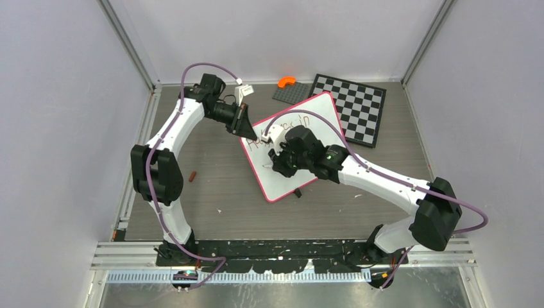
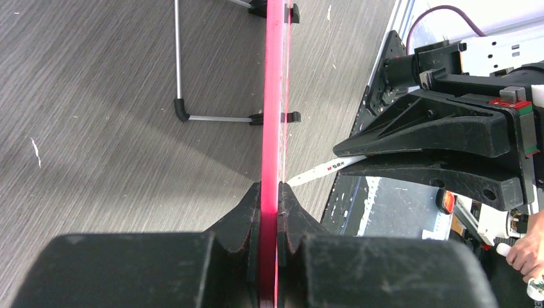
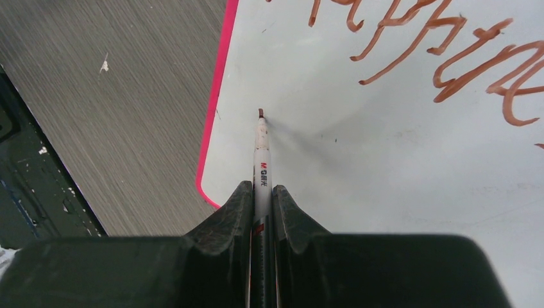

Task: Write a sentence on the whiteboard

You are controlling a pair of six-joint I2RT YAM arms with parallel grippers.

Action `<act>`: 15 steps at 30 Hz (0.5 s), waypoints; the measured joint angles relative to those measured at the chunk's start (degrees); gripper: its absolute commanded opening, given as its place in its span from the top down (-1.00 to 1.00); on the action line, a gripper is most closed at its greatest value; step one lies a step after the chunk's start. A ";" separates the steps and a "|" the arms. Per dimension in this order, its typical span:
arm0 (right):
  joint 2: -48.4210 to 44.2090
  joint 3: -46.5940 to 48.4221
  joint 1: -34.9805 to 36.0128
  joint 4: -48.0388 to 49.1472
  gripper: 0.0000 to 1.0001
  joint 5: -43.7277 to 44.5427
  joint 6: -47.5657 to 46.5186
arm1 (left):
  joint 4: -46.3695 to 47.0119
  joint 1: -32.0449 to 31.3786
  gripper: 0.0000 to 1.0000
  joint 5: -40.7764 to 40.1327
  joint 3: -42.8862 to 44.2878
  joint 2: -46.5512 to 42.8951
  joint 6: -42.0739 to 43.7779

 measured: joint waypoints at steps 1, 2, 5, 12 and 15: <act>-0.11 -0.13 0.00 -0.20 0.99 -0.02 -0.15 | -0.02 0.00 1.00 0.00 0.00 0.00 0.00; -0.15 -0.22 0.00 -0.33 1.00 -0.02 -0.22 | 0.00 0.00 1.00 0.00 0.00 0.00 0.00; -0.22 -0.22 0.00 -0.70 0.99 -0.02 -0.66 | 0.00 0.00 1.00 0.00 0.00 0.00 0.00; -0.22 0.28 -0.02 -1.33 1.00 0.76 -1.22 | -0.02 0.00 1.00 0.00 0.00 0.00 0.00; -0.20 1.84 -0.15 -1.70 1.00 2.03 -1.49 | -0.02 0.00 1.00 0.00 0.00 0.00 0.00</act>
